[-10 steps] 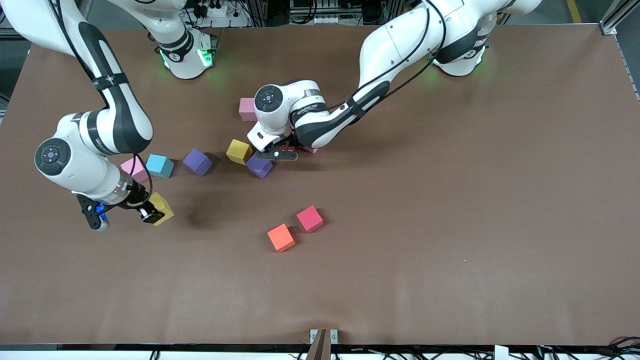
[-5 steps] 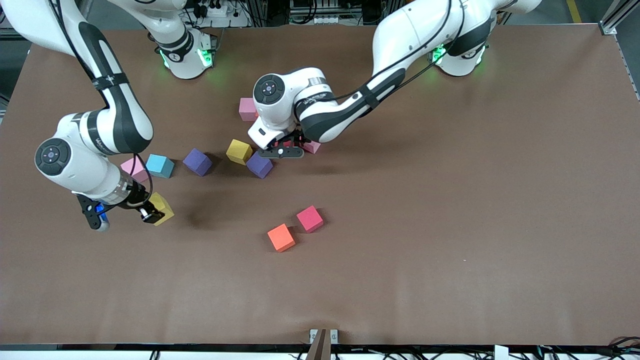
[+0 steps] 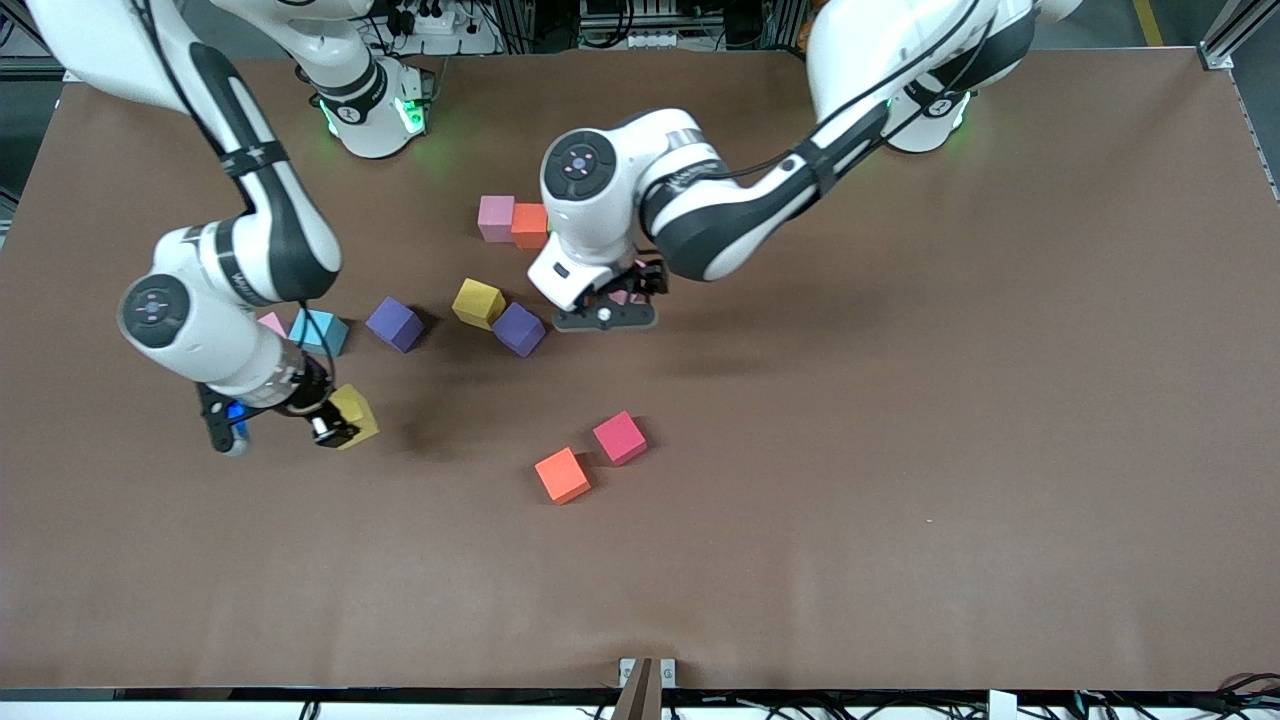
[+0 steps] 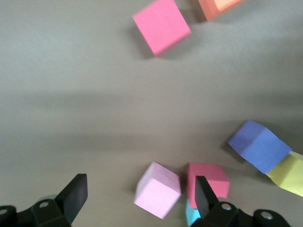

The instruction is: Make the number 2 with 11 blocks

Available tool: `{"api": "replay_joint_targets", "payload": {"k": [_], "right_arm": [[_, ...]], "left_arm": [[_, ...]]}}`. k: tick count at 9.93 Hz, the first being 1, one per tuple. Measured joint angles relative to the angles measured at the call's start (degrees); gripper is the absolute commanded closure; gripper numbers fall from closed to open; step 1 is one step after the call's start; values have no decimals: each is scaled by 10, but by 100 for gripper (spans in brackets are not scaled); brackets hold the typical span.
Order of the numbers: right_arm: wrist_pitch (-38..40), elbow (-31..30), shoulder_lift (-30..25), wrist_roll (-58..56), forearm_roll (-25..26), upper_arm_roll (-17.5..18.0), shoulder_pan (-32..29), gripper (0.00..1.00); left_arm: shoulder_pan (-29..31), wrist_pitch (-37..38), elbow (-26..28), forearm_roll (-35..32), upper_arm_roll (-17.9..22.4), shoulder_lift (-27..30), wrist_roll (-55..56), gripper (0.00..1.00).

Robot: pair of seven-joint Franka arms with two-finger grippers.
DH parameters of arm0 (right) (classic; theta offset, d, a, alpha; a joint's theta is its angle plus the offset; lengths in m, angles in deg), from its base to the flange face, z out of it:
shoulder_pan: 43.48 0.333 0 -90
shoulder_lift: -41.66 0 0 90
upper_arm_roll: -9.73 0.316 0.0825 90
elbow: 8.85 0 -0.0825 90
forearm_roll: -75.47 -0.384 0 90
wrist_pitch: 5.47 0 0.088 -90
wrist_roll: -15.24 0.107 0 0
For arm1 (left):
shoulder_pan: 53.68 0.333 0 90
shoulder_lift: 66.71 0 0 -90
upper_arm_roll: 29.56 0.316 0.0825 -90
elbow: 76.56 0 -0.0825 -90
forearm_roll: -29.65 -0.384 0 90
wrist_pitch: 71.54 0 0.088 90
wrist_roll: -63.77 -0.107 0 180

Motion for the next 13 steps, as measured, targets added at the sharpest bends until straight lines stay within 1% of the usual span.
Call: {"api": "replay_joint_targets", "payload": {"k": [2, 4, 5, 6, 8, 9, 10, 11, 12, 13], "right_arm": [[25, -7, 5, 97, 0, 1, 65, 100], [45, -17, 7, 196, 0, 2, 126, 100], [59, -19, 7, 248, 0, 2, 147, 100], [78, -18, 6, 285, 0, 2, 162, 100], [110, -18, -11, 320, 0, 4, 179, 100], [120, -23, -24, 332, -1, 16, 184, 100], [119, -43, -43, 347, -13, 41, 185, 100], [105, -72, -64, 358, -43, 61, 185, 100], [84, -105, -86, 360, -73, 73, 185, 100], [69, -139, -108, 362, -88, 81, 185, 100]], "left_arm": [[18, 4, 0, 42, 51, 28, -84, 0], [24, 7, 0, 93, 118, 59, -169, 0], [23, 16, 0, 129, 159, 77, -225, 0], [20, 28, 0, 165, 202, 94, -276, 0], [1, 64, 0, 226, 296, 130, -359, 0], [-8, 82, 0, 263, 346, 147, -400, 0], [-14, 101, 0, 296, 404, 167, -437, 0], [-20, 126, 0, 310, 457, 187, -457, 0], [-33, 146, 1, 315, 512, 208, -467, 0], [-46, 162, 4, 317, 561, 231, -471, 0]]}}
